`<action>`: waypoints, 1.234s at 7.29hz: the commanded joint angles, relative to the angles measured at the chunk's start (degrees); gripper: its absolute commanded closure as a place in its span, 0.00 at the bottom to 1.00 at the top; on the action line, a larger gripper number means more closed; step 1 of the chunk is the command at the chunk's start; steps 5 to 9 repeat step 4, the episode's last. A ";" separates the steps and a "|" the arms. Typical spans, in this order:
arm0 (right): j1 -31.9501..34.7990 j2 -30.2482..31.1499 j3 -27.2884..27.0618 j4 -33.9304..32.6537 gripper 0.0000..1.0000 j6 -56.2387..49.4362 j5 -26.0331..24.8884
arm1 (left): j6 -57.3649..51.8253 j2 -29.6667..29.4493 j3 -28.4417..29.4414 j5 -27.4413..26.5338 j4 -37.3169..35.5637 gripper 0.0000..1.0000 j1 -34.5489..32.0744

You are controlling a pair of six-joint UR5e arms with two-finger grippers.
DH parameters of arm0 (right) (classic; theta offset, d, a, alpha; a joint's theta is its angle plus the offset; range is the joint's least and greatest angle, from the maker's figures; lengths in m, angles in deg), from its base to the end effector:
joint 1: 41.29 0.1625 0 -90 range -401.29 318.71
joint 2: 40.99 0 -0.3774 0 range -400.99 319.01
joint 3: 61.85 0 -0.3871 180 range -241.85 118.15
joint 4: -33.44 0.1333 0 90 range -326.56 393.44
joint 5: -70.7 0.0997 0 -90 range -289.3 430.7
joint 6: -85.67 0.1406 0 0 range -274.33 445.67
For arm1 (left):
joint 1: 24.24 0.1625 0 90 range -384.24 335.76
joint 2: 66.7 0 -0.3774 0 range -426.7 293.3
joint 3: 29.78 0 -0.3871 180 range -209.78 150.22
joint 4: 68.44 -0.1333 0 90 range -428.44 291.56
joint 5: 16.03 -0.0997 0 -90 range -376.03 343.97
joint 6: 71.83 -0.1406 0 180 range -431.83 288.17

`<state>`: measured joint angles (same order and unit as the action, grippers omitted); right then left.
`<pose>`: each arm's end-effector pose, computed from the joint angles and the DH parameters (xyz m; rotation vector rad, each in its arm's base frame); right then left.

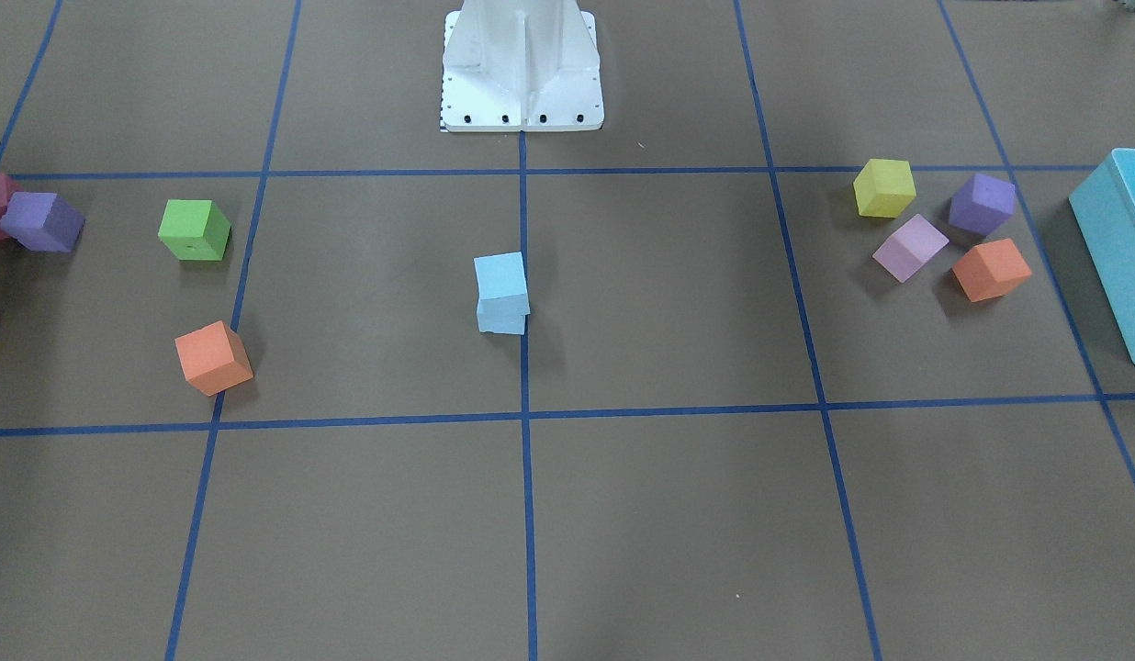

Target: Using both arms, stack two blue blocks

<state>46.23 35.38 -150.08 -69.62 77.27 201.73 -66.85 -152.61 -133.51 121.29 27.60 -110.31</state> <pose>0.0165 -0.5665 0.5578 0.0170 -0.7171 -0.1742 0.0028 -0.4774 0.5389 0.1933 0.8380 0.0958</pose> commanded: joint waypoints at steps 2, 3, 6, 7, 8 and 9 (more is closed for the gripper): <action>-0.07 0.27 0.60 0.23 0.00 0.57 -0.59 | -0.05 0.04 0.55 -0.13 0.20 0.02 -0.33; -0.07 0.10 0.77 0.23 0.00 0.49 -0.60 | -0.05 0.04 0.46 -0.13 0.28 0.02 -0.33; -0.07 -0.17 0.77 0.14 0.00 0.32 -0.60 | -0.05 0.04 0.46 -0.13 0.28 0.02 -0.33; -0.07 -0.17 0.77 0.14 0.00 0.32 -0.60 | -0.05 0.04 0.46 -0.13 0.28 0.02 -0.33; -0.07 -0.17 0.77 0.14 0.00 0.32 -0.60 | -0.05 0.04 0.46 -0.13 0.28 0.02 -0.33; -0.07 -0.17 0.77 0.14 0.00 0.32 -0.60 | -0.05 0.04 0.46 -0.13 0.28 0.02 -0.33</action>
